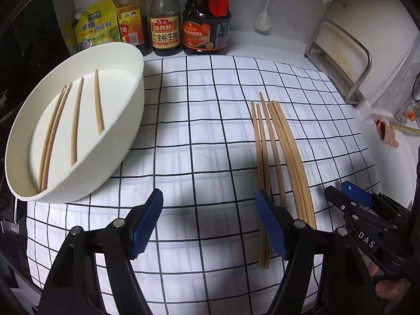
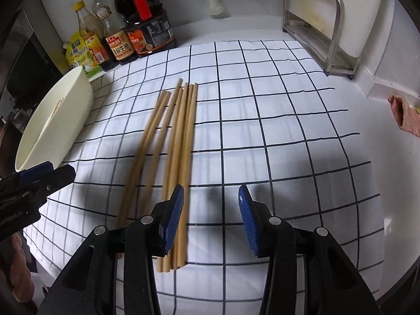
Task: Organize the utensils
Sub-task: 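Withdraw the left tool to the chopsticks while the right tool returns too, then close the left tool on a chopstick while the right tool grasps another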
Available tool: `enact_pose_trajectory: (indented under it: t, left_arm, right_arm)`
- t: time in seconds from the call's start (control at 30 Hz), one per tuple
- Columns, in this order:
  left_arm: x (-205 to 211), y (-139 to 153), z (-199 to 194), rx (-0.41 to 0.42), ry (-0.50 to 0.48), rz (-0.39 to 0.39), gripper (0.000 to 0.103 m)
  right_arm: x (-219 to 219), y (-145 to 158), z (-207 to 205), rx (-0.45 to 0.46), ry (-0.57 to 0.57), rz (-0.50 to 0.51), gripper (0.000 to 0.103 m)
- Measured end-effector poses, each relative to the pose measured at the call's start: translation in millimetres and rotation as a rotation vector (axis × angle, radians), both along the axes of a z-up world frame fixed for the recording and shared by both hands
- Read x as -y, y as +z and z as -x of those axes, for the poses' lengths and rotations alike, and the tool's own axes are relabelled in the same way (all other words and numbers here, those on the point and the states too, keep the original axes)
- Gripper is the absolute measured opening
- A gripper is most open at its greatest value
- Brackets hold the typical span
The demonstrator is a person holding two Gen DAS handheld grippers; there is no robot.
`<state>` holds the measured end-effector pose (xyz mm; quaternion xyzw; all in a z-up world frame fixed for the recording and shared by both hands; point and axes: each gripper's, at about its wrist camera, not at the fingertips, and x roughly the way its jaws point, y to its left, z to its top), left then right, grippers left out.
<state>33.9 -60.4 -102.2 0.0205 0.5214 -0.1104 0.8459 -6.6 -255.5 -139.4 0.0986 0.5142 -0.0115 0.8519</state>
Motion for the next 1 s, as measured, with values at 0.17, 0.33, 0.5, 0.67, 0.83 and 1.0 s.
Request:
enact_pose_trajectory:
  t: [0.17,0.33,0.5,0.67,0.83,1.0]
  left_arm:
    - [4,-14,-7,-0.019,0.004,-0.007,0.072]
    - [5,-20,-13,-0.015,0.015,-0.01,0.072]
    - [7,-24,-16,-0.021,0.022,-0.017,0.072]
    - [8,-25,-18,-0.021,0.024,-0.026,0.072]
    - [12,-28,-20,-0.024,0.02,-0.026,0.072]
    - [23,-32,-21,-0.023,0.003,-0.021,0.072]
  right_arm:
    - [-2,-10,-10,-0.004,0.016,0.002,0.042]
    - [-7,-16,-14,-0.001,0.036,0.012,0.042]
    - [-9,-20,-18,0.001,0.039,0.034,0.042]
    - [-11,-20,-23,0.0,0.056,0.039,0.042]
    - [-6,-21,-23,-0.005,0.04,0.058,0.042]
    - [6,-21,-21,-0.002,0.029,0.067,0.042]
